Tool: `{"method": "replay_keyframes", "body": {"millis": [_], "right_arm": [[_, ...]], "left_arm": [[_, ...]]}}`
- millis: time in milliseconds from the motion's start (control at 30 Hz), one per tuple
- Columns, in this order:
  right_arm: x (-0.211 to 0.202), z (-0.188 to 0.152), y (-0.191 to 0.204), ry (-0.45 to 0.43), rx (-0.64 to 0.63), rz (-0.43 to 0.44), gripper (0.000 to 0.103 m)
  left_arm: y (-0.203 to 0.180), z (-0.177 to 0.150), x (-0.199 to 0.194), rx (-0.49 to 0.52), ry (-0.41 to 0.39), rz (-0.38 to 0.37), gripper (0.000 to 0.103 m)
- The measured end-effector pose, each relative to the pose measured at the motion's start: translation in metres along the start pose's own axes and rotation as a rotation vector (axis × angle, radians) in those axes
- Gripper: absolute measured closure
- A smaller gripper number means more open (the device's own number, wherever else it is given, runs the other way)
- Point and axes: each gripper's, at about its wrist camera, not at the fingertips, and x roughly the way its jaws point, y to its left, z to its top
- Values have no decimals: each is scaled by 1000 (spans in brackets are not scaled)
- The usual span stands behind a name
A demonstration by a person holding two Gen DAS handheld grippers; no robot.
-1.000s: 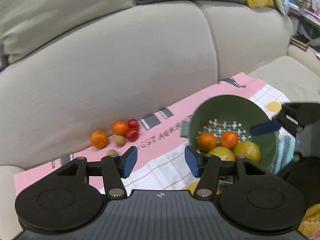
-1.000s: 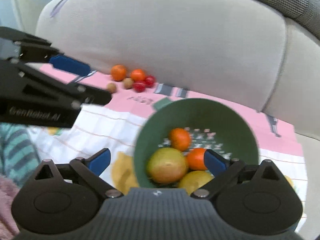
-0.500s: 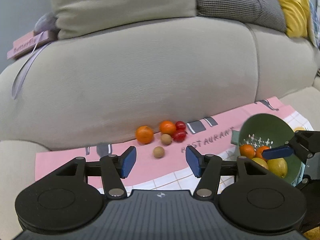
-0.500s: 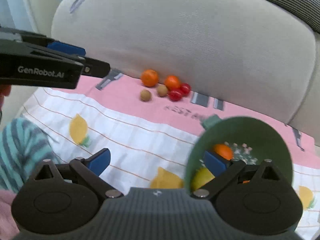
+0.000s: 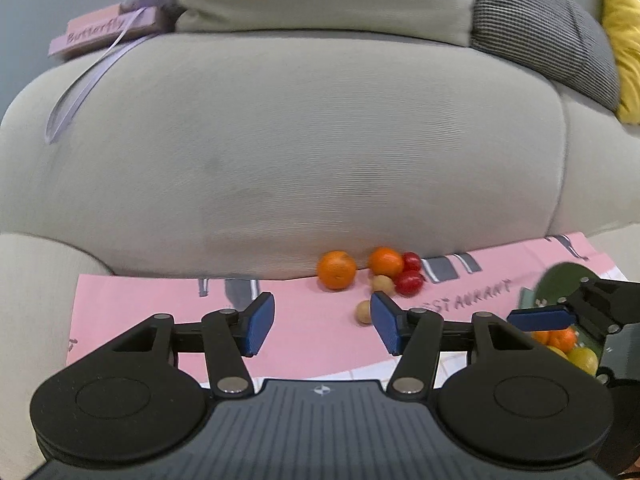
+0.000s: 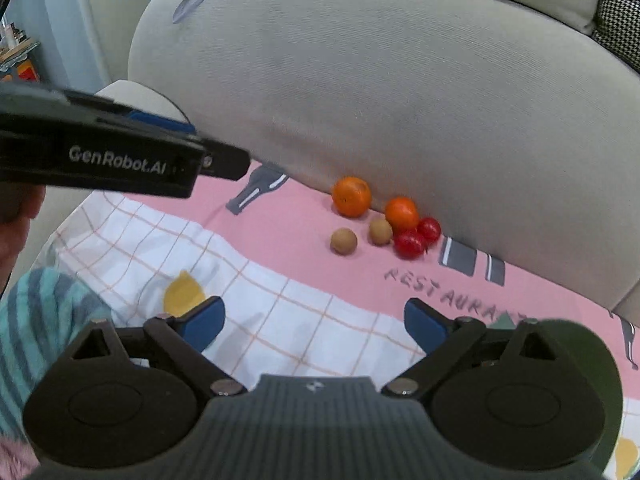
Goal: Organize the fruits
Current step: 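Lift both tools out of the colander back toward the remaining fruit, then grasp a mandarin with the left tool while the right tool grasps another mandarin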
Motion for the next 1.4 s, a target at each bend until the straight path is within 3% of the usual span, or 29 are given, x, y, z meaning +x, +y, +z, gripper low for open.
{"method": "replay_keyframes", "body": {"millis": [133, 200, 533, 867, 1133, 1400], "right_arm": [[14, 11, -5, -11, 30, -9, 13], [21, 15, -8, -13, 42, -13, 21], [55, 36, -26, -37, 57, -40, 36], [93, 49, -39, -48, 30, -63, 54], [123, 53, -64, -51, 52, -100, 68], [148, 58, -73, -63, 17, -112, 69]], "left_arm": [[16, 0, 14, -63, 2, -9, 37], [22, 1, 20, -88, -4, -17, 37], [39, 3, 52, -140, -7, -43, 41], [43, 2, 93, -181, 46, -93, 50], [34, 4, 135, -202, 106, -144, 50], [33, 9, 171, -274, 147, -192, 50]]}}
